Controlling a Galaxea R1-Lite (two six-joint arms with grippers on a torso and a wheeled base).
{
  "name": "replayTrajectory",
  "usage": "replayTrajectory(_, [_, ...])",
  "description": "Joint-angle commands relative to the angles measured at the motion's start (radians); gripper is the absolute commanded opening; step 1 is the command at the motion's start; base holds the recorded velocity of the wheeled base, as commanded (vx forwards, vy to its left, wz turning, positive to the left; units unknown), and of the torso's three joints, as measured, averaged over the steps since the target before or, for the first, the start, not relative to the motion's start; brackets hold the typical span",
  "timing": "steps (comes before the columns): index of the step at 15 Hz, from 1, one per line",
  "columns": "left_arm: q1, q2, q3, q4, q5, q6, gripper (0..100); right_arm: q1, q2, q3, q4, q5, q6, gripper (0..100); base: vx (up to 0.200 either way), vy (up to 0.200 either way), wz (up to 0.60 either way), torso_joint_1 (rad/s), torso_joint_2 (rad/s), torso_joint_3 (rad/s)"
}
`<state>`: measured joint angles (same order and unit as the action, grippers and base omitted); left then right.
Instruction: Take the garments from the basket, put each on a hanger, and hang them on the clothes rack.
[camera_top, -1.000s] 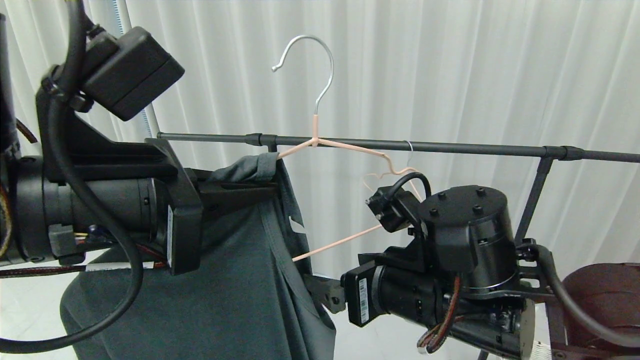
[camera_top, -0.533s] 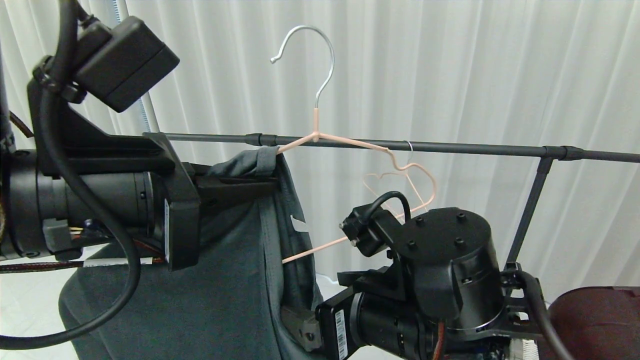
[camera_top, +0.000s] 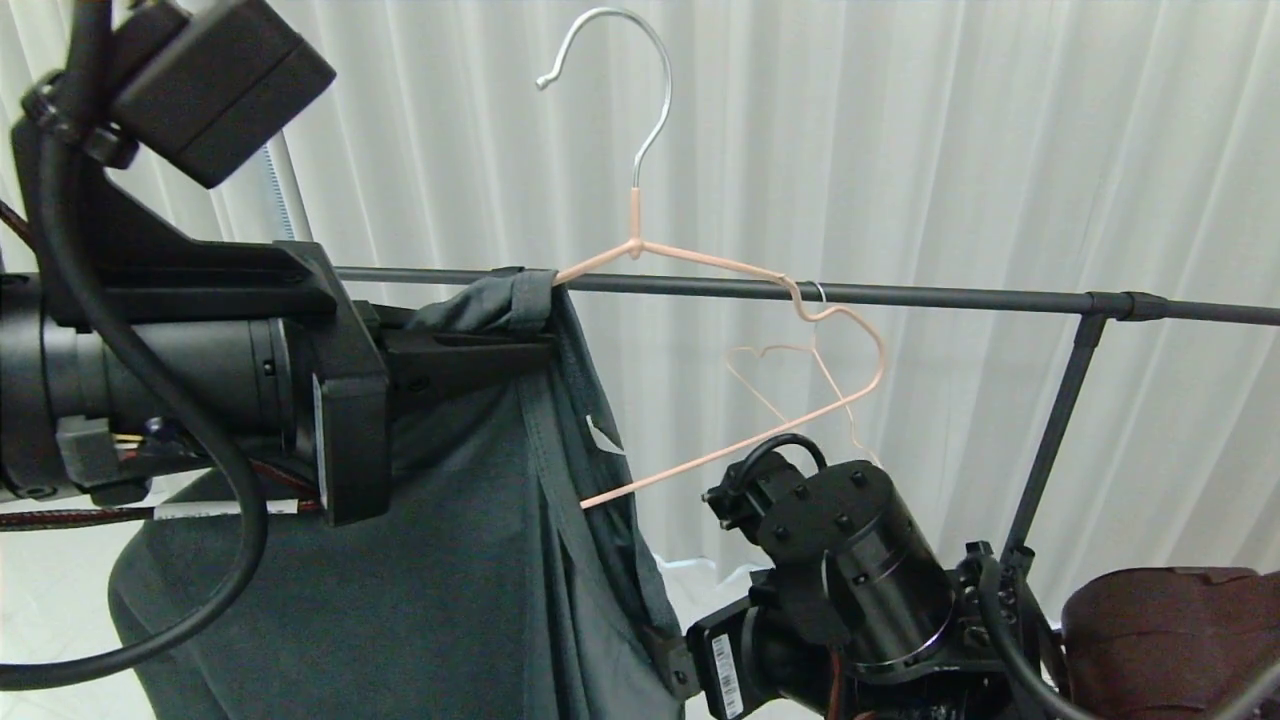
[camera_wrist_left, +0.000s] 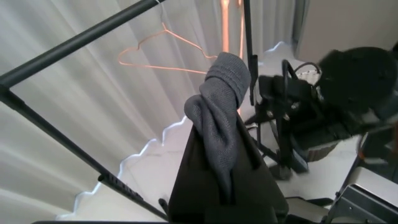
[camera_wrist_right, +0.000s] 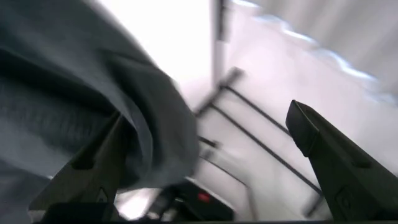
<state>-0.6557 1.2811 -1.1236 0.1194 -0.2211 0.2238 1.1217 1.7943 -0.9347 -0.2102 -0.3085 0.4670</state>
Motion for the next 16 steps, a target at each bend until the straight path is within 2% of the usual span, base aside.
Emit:
replayTrajectory(1, [0.002, 0.003, 0.004, 0.000, 0.000, 0.002, 0, -0.066, -0.038, 0.039, 0.034, -0.034, -0.005, 100, 0.000, 0.000, 0.00, 0.000, 0.00, 0.000])
replayTrajectory(2, [0.002, 0.003, 0.004, 0.000, 0.000, 0.002, 0, -0.071, -0.042, 0.042, 0.035, -0.035, -0.007, 100, 0.000, 0.000, 0.00, 0.000, 0.00, 0.000])
replayTrajectory(5, [0.011, -0.003, 0.050, 0.000, 0.003, 0.008, 0, -0.250, -0.127, 0.132, 0.032, -0.069, -0.096, 100, 0.000, 0.000, 0.00, 0.000, 0.00, 0.000])
replayTrajectory(6, [0.011, -0.017, 0.071, 0.000, 0.003, 0.008, 0, -0.303, -0.139, 0.132, 0.028, -0.069, -0.114, 100, 0.000, 0.000, 0.00, 0.000, 0.00, 0.000])
replayTrajectory(7, [0.011, -0.019, 0.079, 0.000, 0.003, 0.008, 0, -0.319, -0.142, 0.131, 0.026, -0.069, -0.120, 100, 0.000, 0.000, 0.00, 0.000, 0.00, 0.000])
replayTrajectory(9, [0.010, -0.040, 0.117, 0.000, 0.003, 0.012, 0, -0.424, -0.154, 0.129, -0.018, -0.064, -0.174, 100, 0.000, 0.000, 0.00, 0.000, 0.00, 0.000])
replayTrajectory(12, [0.010, -0.078, 0.180, 0.000, -0.001, 0.088, 0, -0.494, -0.154, 0.126, -0.092, -0.057, -0.217, 100, 0.000, 0.000, 0.00, 0.000, 0.00, 0.000])
replayTrajectory(16, [-0.008, -0.106, 0.228, 0.000, -0.009, 0.098, 0, -0.511, -0.162, 0.117, -0.109, -0.054, -0.222, 100, 0.000, 0.000, 0.00, 0.000, 0.00, 0.000])
